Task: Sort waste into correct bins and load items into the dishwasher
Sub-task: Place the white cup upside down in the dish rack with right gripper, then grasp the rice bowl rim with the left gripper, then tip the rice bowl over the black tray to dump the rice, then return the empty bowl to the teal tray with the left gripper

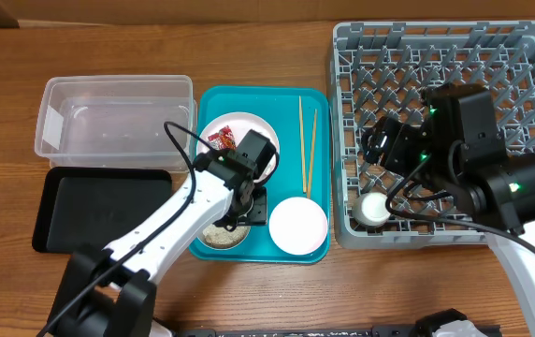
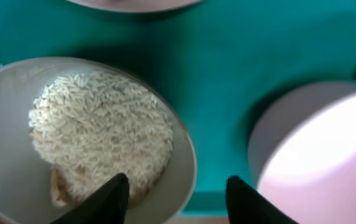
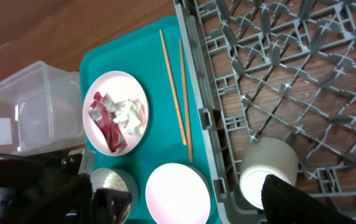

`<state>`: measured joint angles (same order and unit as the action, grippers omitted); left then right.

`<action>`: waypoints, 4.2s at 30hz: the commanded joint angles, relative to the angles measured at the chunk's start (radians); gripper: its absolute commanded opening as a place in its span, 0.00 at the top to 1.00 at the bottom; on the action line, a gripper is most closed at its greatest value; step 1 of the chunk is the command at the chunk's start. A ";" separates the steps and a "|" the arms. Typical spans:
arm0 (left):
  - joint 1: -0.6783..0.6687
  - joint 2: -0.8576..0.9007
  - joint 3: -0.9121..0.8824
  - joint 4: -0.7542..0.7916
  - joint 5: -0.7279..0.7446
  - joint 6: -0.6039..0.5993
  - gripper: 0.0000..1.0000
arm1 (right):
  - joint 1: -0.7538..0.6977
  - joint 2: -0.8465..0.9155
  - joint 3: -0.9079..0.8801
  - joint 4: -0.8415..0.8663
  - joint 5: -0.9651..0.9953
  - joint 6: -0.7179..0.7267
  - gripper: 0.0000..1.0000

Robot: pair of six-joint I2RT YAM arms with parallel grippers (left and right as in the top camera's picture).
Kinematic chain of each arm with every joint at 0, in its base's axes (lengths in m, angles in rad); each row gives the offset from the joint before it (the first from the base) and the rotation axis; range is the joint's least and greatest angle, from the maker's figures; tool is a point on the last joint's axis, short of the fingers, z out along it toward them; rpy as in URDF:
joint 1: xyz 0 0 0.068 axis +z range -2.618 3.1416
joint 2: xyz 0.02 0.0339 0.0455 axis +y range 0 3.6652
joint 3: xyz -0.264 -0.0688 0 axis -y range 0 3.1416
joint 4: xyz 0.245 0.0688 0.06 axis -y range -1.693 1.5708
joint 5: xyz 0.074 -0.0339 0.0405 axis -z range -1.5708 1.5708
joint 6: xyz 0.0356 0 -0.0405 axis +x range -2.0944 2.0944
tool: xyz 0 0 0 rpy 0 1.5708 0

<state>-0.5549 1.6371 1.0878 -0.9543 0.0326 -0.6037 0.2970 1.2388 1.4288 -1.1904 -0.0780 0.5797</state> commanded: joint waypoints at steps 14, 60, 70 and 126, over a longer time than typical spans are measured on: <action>0.005 0.079 -0.005 0.043 0.000 0.055 0.96 | 0.002 0.005 0.011 -0.015 0.006 -0.011 0.13; 1.307 0.324 0.234 -0.737 1.247 1.380 0.96 | 0.002 0.005 0.011 -0.018 0.006 -0.007 0.14; 1.289 0.314 0.228 -0.737 1.249 1.427 0.96 | 0.002 0.005 0.011 -0.019 0.006 -0.004 0.14; 0.861 0.040 0.216 -0.585 0.916 1.033 0.96 | 0.002 0.005 0.011 -0.030 0.007 -0.005 0.12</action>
<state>0.4114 1.7802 1.3010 -1.6012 1.0943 0.6979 0.2970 1.2465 1.4288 -1.2221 -0.0780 0.5758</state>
